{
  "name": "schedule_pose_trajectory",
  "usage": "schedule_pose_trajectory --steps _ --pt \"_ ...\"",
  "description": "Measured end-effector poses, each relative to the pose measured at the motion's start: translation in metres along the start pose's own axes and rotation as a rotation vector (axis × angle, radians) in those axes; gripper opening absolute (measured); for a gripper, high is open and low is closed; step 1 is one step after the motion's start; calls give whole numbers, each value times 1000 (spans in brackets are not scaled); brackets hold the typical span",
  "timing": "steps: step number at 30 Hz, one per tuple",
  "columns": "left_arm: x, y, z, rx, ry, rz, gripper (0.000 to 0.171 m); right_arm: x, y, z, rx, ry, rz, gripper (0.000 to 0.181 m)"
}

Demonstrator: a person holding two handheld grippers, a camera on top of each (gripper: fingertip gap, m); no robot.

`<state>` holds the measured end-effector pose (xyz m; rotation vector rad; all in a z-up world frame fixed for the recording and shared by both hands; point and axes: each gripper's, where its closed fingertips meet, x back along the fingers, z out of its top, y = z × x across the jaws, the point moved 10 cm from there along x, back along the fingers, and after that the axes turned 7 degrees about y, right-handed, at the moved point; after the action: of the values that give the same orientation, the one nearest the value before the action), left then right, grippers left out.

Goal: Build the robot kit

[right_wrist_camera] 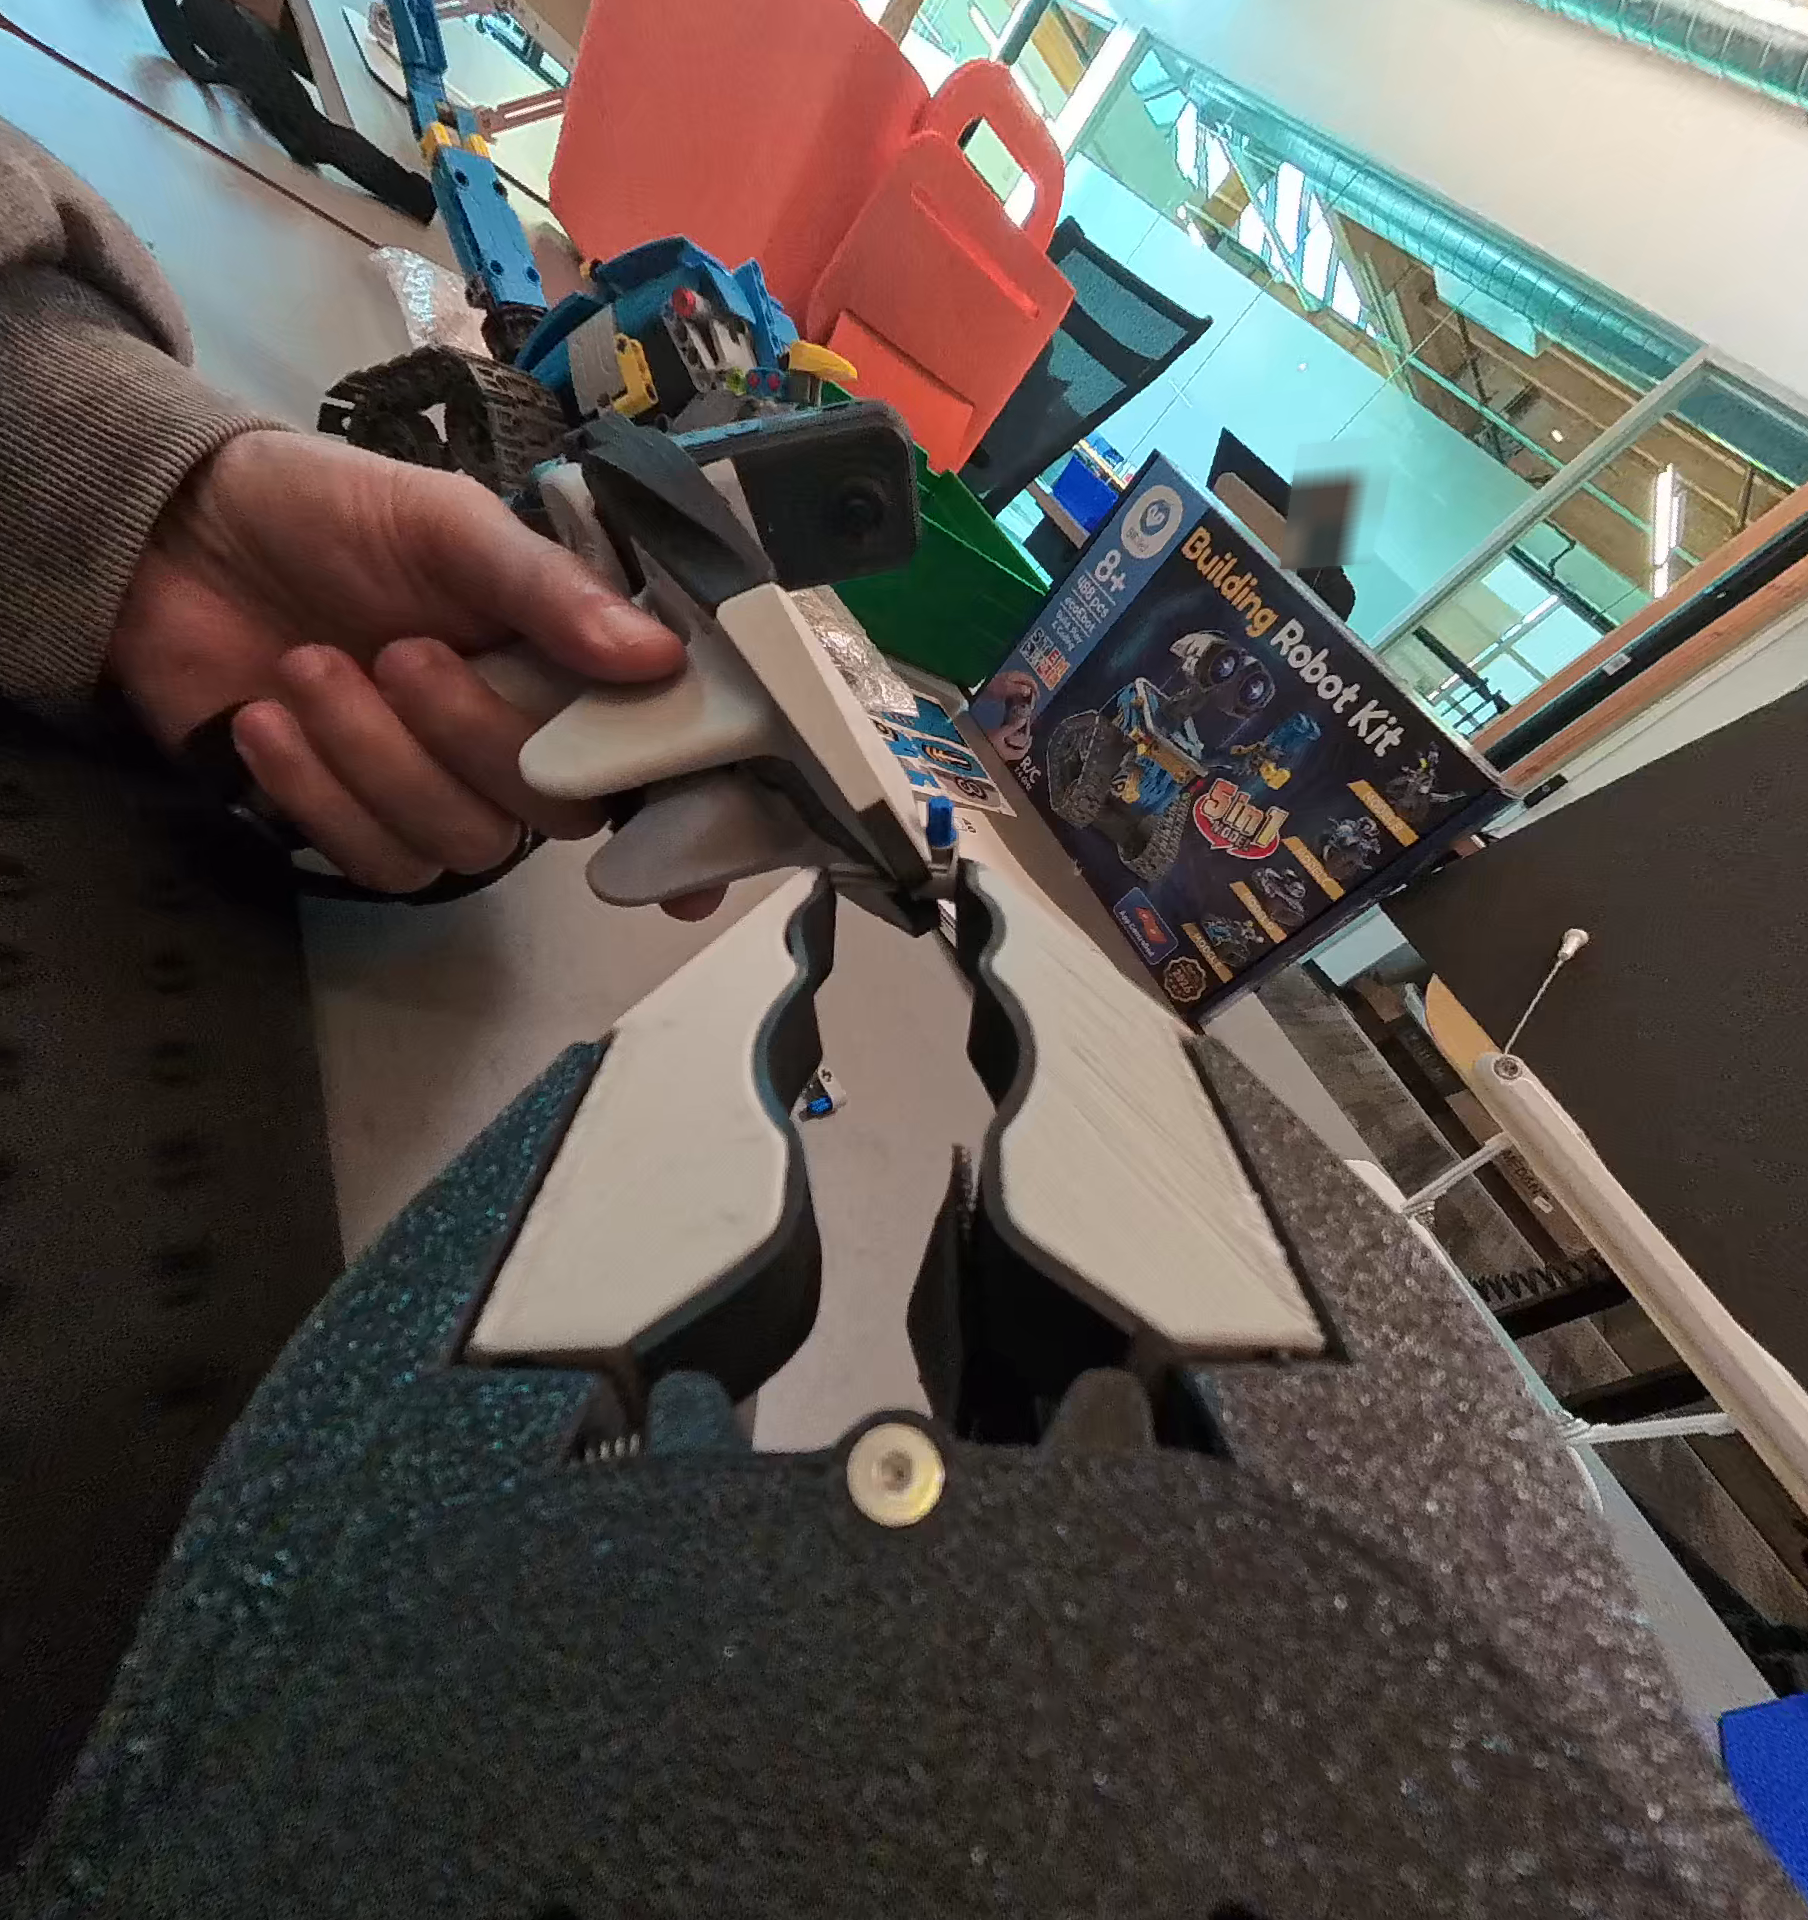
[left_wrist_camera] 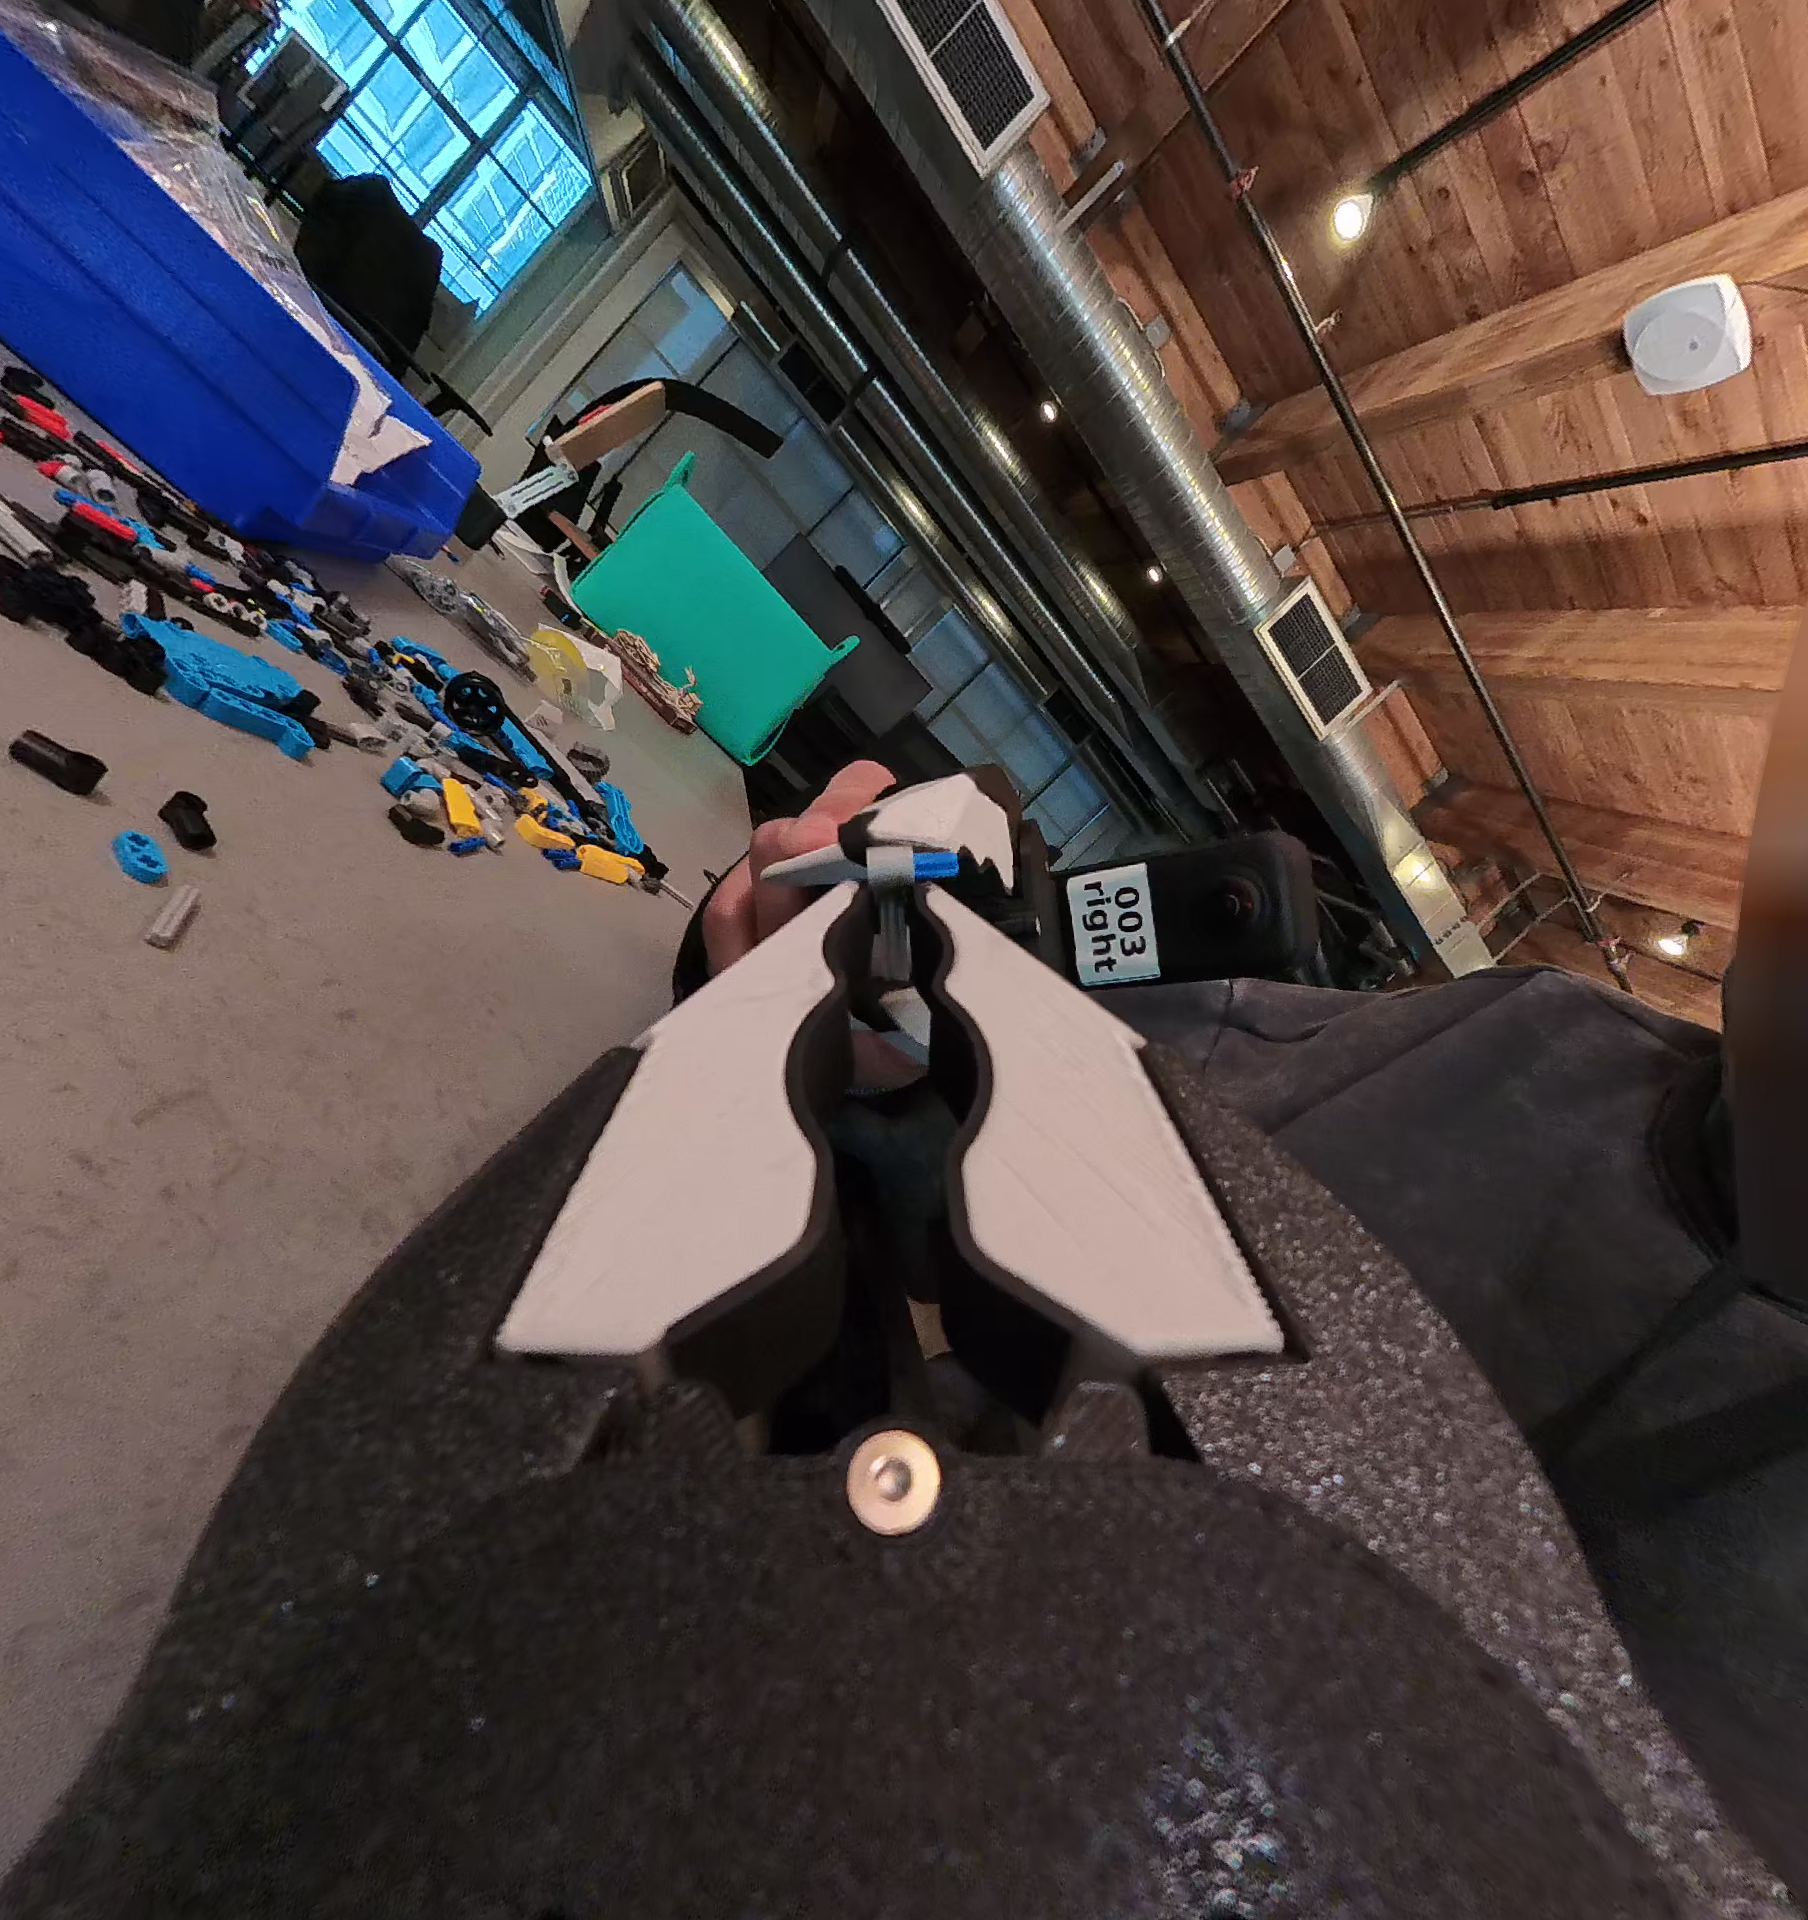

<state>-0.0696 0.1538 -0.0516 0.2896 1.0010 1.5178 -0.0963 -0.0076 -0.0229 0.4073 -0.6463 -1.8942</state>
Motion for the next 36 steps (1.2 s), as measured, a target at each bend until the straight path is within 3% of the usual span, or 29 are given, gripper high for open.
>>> schedule_pose_trajectory --steps 8,11,15,19,24,28,33,36 --pt "-2 1 3 -128 3 92 5 0 6 -9 -151 46 5 28" --pt "0 2 5 -278 -9 210 6 1 11 -14 -266 60 65 41" --pt "-4 4 0 -551 -106 407 6 -1 24 -25 -450 62 109 41" --pt "-8 6 -6 -697 -164 494 6 -5 31 -37 -566 21 139 45" --pt "-3 7 1 -620 -97 439 6 -8 33 -42 -639 47 199 40" --pt "4 14 12 -539 43 303 6 -21 37 -42 -717 117 336 41" --pt "22 17 30 -423 242 172 5 -60 62 -39 -956 276 635 22" --pt "29 17 34 -417 322 145 6 -67 65 -36 -1045 388 669 11"
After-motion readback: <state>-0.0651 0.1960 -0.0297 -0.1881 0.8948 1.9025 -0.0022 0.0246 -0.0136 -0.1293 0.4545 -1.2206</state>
